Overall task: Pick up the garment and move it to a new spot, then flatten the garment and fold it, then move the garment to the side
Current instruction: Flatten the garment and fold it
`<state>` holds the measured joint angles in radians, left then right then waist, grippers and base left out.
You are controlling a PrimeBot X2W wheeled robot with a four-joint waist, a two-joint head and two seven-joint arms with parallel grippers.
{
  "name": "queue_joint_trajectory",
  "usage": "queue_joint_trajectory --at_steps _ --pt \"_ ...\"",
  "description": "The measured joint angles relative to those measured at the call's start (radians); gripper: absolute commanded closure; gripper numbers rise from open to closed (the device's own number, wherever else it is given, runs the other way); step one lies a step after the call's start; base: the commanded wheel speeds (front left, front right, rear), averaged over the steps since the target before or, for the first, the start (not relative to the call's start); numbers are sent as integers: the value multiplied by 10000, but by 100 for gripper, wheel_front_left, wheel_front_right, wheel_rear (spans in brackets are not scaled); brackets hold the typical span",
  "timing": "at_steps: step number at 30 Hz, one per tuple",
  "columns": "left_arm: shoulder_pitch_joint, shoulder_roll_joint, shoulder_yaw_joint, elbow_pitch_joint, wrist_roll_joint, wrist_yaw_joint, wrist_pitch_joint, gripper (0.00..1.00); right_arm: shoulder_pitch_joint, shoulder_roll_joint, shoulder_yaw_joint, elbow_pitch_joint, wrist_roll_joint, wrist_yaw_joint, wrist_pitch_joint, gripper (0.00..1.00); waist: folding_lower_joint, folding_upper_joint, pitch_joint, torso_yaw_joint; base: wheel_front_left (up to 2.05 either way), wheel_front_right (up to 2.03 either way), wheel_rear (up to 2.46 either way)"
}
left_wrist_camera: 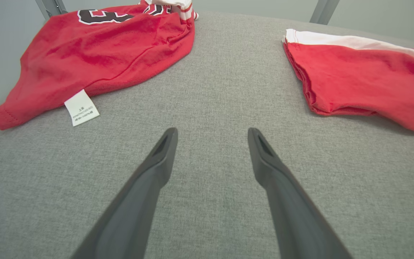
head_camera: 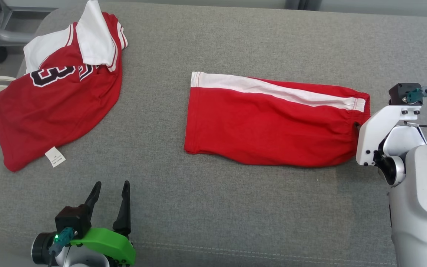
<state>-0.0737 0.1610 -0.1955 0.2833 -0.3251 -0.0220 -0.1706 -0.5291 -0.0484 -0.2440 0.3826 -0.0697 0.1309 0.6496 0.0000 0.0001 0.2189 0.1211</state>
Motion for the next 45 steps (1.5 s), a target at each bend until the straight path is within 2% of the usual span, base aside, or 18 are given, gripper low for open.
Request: queue_joint_trajectory --at_steps 16,26,27,28,29,30,33,41,45 --pt "-98 67 -219 150 -75 -44 -54 0 7 -4 -579 412 -25 -2 470 0 0 0 234 319 0 0 0" --pt "-198 81 -328 276 -174 -79 -63 0 -587 -25 -688 750 447 -4 1570 0 0 0 432 646 0 0 0" --pt "-201 81 -336 290 -178 -86 -65 0 -666 -38 -715 796 512 -4 1755 10 0 0 462 673 0 0 0" --pt "-210 81 -349 303 -198 -88 -65 0 -738 -42 -744 823 581 -4 1885 29 0 0 489 701 0 0 0" --pt "-224 81 -360 314 -230 -88 -65 0 -792 -42 -754 826 633 -4 1975 55 0 0 514 729 0 0 0" --pt "-245 81 -370 320 -247 -88 -67 0 -845 -42 -780 825 669 -4 2034 55 0 0 541 755 0 0 0" --pt "-301 75 -397 328 -249 -88 -69 0 -951 -33 -761 811 663 -4 2142 100 0 0 614 818 0 0 0" --pt "-410 71 -424 499 -345 -84 -146 0 -1106 25 -947 660 332 6 2366 100 0 0 681 828 0 0 0" --pt "-421 71 -462 522 -353 -46 -146 0 -1120 -4 -1220 414 -199 6 2711 100 0 0 658 791 0 0 0"
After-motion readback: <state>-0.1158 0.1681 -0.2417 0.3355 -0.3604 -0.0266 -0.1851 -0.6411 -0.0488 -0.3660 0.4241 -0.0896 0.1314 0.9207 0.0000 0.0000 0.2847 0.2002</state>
